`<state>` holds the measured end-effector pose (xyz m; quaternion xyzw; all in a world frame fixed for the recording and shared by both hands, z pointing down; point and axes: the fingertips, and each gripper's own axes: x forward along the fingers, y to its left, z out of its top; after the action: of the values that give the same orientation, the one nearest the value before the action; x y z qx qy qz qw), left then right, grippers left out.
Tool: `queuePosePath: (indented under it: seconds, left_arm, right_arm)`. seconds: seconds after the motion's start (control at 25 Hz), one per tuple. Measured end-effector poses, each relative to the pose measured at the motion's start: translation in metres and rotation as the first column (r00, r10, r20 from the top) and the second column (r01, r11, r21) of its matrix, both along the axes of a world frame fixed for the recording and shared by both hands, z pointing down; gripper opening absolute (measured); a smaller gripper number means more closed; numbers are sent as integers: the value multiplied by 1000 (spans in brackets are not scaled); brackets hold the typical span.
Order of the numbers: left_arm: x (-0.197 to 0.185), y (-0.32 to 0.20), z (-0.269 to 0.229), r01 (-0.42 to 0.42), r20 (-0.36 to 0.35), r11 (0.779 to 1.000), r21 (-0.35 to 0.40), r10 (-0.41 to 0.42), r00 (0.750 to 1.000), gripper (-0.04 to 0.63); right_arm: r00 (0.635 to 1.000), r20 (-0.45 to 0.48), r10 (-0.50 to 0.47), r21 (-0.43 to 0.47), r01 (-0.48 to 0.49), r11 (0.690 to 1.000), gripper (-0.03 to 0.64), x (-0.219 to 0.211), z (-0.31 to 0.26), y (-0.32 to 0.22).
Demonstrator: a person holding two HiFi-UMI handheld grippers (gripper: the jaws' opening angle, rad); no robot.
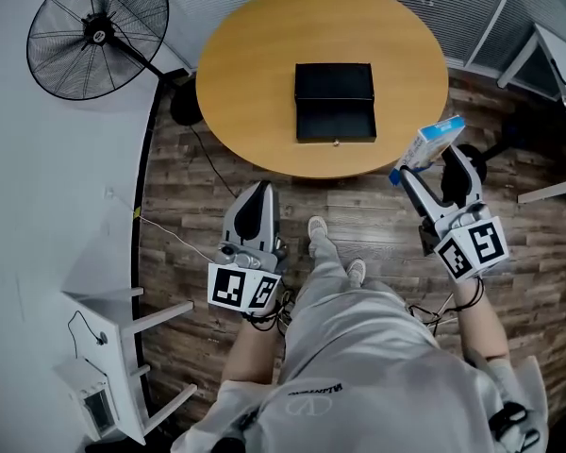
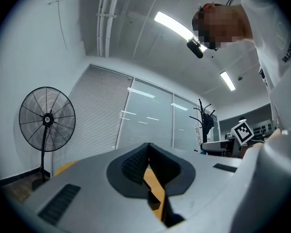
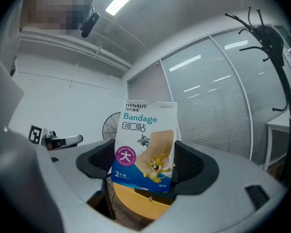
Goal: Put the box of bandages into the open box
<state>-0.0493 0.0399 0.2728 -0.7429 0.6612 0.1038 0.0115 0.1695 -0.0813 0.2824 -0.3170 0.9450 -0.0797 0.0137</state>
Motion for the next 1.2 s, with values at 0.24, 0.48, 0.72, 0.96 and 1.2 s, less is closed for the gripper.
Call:
queuePosePath:
  seconds: [0.24, 0.48, 0.72, 0.96, 1.2]
  left_arm:
    - [1, -13, 12, -22, -17, 1000, 6, 22, 1000, 8]
    - [-4, -39, 21, -65, -25, 998, 11, 65, 998, 8]
    - [-70, -114, 30, -112, -62, 994, -15, 111, 992, 8]
    - [-89, -159, 56, -168, -94, 985, -47, 163, 982, 8]
    - [-100, -193, 79, -244, -142, 968, -54, 235, 962, 8]
  right_arm:
    - [1000, -27, 13, 3, -12, 1000, 400, 3, 12, -5]
    - [998, -58, 31, 4, -31, 1000, 400, -4, 23, -20]
    - [993, -114, 32, -27, -35, 999, 400, -78, 31, -81]
    - [984, -178, 21, -56, -31, 998, 400, -119, 56, -112]
    - [971, -238, 21, -84, -42, 996, 400, -147, 79, -132]
